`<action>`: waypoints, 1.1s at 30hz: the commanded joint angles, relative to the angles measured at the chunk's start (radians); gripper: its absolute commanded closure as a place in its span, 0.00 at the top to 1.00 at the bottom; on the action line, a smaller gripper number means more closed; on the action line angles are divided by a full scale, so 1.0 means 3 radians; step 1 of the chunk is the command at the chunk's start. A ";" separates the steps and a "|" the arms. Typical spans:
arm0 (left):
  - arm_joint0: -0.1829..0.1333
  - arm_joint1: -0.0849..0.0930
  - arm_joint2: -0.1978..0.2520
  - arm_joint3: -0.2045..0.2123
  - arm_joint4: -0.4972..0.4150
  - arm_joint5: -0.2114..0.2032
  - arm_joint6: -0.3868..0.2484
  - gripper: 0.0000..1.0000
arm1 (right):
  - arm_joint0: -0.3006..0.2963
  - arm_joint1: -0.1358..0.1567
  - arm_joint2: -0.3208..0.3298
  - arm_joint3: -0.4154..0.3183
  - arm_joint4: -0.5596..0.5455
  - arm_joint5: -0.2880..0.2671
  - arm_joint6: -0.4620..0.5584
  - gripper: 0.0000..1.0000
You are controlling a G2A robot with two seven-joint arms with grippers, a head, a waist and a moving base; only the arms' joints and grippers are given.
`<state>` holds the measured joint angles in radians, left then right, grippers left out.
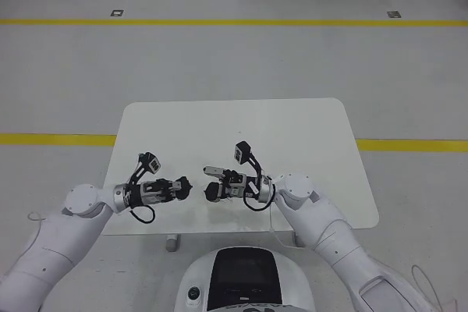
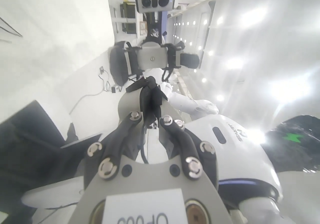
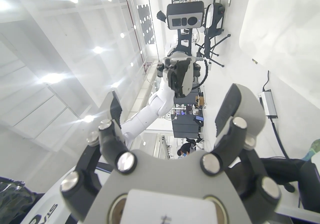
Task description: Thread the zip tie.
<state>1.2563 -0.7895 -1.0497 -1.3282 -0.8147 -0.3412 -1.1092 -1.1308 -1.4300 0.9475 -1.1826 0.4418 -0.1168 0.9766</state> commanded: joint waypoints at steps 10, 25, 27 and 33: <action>0.0196 -0.0286 -0.0656 -0.0081 0.0787 0.0004 0.0263 0.00 | 0.0000 0.0000 0.0000 0.0000 0.0000 0.0000 0.0000 1.00; 0.0230 -0.0725 -0.1352 0.0265 0.0999 0.0004 -0.0428 0.00 | 0.0000 0.0000 0.0000 0.0000 0.0000 0.0000 0.0000 1.00; 0.0227 -0.0784 -0.1444 0.0284 0.1071 0.0004 -0.0491 0.00 | 0.0000 0.0000 0.0000 0.0000 0.0000 0.0000 0.0000 1.00; 0.0242 -0.0947 -0.1676 0.0323 0.1191 0.0004 -0.0660 0.00 | 0.0000 0.0000 0.0000 0.0000 0.0000 0.0000 0.0000 1.00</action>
<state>1.3278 -1.0660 -1.5419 -1.2329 -0.4621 -0.3400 -1.2993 -1.1308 -1.4300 0.9475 -1.1826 0.4418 -0.1168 0.9766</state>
